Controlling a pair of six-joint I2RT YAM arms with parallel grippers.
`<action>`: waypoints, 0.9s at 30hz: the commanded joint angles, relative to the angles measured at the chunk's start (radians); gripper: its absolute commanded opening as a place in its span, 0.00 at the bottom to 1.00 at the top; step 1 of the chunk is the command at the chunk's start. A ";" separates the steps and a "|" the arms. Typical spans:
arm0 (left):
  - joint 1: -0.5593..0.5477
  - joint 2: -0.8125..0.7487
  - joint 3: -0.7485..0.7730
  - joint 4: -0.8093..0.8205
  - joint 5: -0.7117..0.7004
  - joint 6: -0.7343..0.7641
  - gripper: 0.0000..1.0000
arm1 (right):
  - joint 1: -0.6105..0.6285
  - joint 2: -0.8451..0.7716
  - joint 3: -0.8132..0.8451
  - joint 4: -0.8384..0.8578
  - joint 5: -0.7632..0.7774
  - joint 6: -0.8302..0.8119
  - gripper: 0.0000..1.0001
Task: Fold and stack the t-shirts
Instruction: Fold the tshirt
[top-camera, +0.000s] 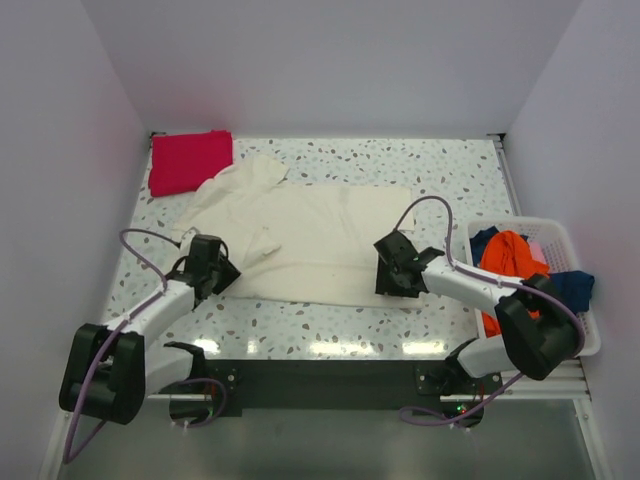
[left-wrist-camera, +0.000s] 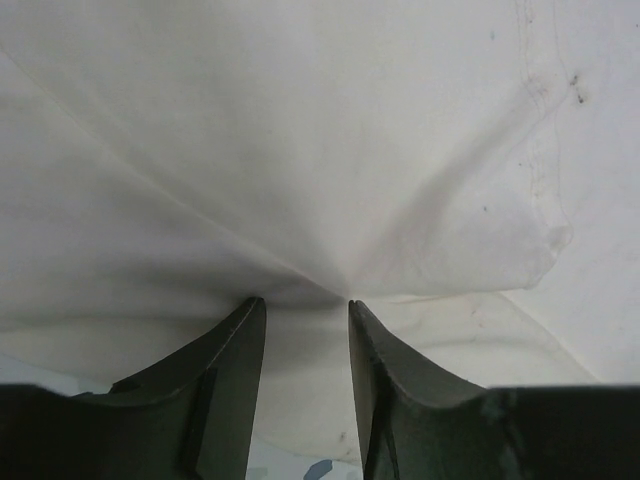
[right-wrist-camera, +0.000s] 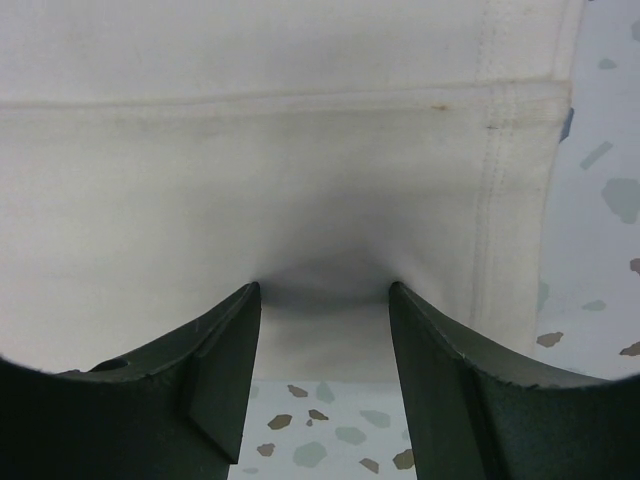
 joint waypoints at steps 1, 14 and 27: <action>-0.016 -0.012 -0.037 -0.104 0.049 -0.003 0.45 | -0.038 -0.017 -0.031 -0.081 -0.008 -0.041 0.58; 0.016 0.013 0.366 -0.220 -0.020 0.147 0.68 | -0.145 -0.070 -0.008 -0.098 -0.074 -0.076 0.58; 0.098 0.635 1.022 -0.037 -0.121 0.603 0.75 | -0.145 -0.131 0.235 -0.071 -0.105 -0.097 0.58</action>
